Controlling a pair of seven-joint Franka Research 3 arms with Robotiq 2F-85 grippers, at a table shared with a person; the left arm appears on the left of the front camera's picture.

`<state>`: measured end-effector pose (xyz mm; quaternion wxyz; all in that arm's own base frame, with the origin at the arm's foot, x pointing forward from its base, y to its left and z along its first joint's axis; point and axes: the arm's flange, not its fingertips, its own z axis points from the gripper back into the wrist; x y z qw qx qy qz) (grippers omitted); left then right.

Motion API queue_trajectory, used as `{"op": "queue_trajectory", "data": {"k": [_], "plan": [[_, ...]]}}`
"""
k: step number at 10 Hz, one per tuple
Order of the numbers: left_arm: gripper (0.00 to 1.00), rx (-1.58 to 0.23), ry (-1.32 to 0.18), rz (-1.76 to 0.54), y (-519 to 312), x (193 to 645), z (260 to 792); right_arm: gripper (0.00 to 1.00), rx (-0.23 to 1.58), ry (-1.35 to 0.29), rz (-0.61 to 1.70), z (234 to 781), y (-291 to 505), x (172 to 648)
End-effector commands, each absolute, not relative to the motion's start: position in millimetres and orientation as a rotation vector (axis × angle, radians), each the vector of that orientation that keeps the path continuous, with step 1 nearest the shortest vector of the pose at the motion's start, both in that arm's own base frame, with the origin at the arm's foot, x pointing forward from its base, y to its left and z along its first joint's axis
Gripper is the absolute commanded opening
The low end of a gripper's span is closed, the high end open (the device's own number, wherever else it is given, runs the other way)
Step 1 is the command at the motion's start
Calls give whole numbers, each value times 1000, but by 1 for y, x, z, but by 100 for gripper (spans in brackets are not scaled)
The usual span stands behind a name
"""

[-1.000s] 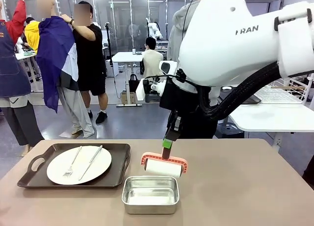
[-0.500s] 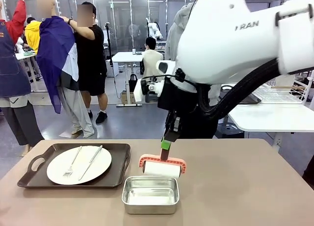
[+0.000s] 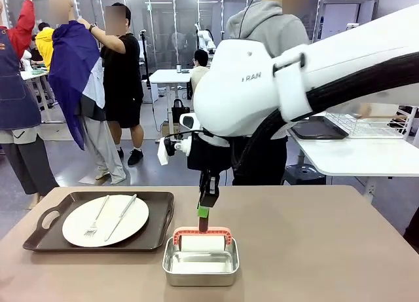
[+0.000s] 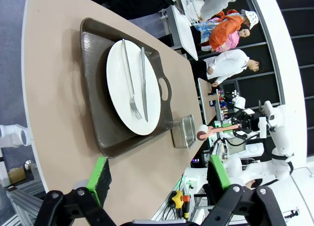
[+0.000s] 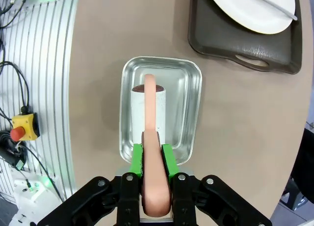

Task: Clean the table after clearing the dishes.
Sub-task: Place the Lint Roller back on top of the Airtight Container.

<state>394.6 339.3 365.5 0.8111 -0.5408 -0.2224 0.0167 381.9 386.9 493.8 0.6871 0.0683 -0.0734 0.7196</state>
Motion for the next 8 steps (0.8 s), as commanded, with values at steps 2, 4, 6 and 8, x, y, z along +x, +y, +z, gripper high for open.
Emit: {"op": "queue_trajectory", "data": {"k": [2, 4, 6, 8], "plan": [[100, -1148, -468, 34, 341, 392, 366, 21, 125, -140, 1617, 479, 399, 409], [100, -1148, -468, 34, 341, 392, 366, 21, 106, -105, 1591, 450, 408, 425], [100, -1148, -468, 34, 341, 392, 366, 21, 121, -97, 1567, 432, 412, 439], [100, -1148, -468, 34, 341, 392, 366, 21, 106, -86, 1553, 418, 418, 452]]}}
